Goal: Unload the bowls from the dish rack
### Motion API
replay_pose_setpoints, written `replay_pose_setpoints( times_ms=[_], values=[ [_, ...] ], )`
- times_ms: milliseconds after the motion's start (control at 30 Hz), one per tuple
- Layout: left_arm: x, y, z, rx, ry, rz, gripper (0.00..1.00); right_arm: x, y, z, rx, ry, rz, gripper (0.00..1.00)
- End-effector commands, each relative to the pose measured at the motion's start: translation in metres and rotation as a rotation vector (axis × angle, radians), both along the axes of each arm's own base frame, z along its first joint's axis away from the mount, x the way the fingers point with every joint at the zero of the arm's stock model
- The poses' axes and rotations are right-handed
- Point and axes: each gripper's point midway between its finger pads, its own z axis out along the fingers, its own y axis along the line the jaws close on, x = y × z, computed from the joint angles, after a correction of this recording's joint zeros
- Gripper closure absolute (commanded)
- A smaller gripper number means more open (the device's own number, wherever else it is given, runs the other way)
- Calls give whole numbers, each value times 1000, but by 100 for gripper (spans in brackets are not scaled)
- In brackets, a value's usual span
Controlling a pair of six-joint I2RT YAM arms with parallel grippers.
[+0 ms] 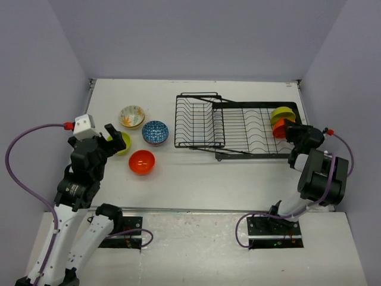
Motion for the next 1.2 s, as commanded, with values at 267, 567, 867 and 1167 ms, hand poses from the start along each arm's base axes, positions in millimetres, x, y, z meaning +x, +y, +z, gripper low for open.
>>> replay_pose_setpoints(
  times_ms=[267, 567, 867, 1167],
  values=[
    [6, -1, 6, 12, -31, -17, 0, -7, 17, 43, -36, -256, 72, 100],
    [6, -1, 6, 12, -32, -17, 0, -20, 25, 77, -72, -456, 100, 100],
    [6, -1, 5, 14, -29, -16, 0, -28, 36, 112, -169, -572, 164, 100],
    [6, 0, 7, 12, -35, -11, 0, -53, 67, 161, -272, -659, 287, 100]
  ],
)
